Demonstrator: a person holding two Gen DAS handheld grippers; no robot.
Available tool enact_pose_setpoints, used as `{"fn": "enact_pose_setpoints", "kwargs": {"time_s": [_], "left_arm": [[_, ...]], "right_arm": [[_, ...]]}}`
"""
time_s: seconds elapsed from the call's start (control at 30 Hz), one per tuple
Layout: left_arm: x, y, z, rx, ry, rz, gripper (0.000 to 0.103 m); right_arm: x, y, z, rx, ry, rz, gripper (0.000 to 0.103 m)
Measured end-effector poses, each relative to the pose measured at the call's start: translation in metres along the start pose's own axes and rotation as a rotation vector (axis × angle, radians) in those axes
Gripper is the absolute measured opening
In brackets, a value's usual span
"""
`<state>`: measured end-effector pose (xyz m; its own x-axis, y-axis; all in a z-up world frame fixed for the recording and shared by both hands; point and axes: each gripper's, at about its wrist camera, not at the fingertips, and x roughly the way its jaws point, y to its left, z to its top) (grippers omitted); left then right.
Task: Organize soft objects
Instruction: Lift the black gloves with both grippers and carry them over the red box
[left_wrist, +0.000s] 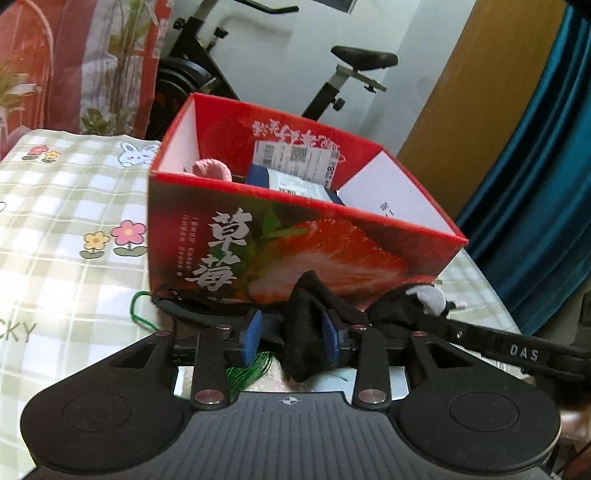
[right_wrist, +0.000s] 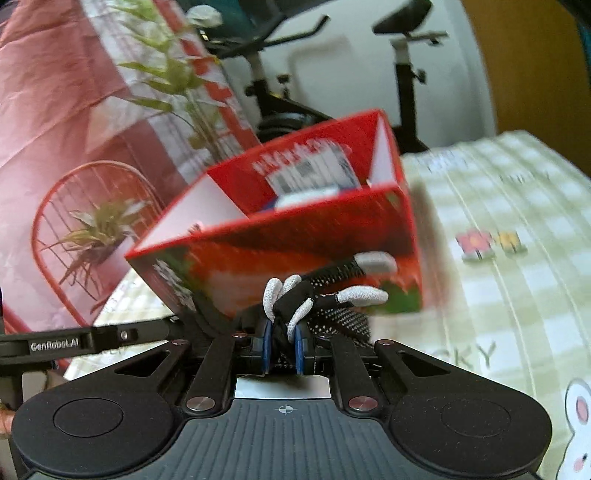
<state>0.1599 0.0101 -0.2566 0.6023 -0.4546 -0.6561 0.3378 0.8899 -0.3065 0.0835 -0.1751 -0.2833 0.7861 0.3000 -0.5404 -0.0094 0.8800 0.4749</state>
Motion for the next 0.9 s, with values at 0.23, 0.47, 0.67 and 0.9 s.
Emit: {"fn": "enact_pose_setpoints", "kwargs": {"time_s": [0.23,0.47,0.67,0.9], "left_arm": [[0.032,-0.007,0.012,0.056,0.061,0.0,0.038],[0.047,-0.007,0.009,0.041,0.106,-0.047,0.019],[0.035,-0.015,0.011,0.053,0.069,-0.04,0.012],[-0.009,-0.026,0.026,0.091,-0.039,-0.042,0.012]], "right_arm": [[0.009,-0.012,-0.01,0.008,0.009,-0.001,0.012],[0.012,-0.026,-0.012,0.047,0.016,0.005,0.012],[0.008,-0.02,-0.01,0.043,0.003,0.025,0.012],[-0.018,0.002,0.008,-0.009,-0.073,0.067,0.012]]}}
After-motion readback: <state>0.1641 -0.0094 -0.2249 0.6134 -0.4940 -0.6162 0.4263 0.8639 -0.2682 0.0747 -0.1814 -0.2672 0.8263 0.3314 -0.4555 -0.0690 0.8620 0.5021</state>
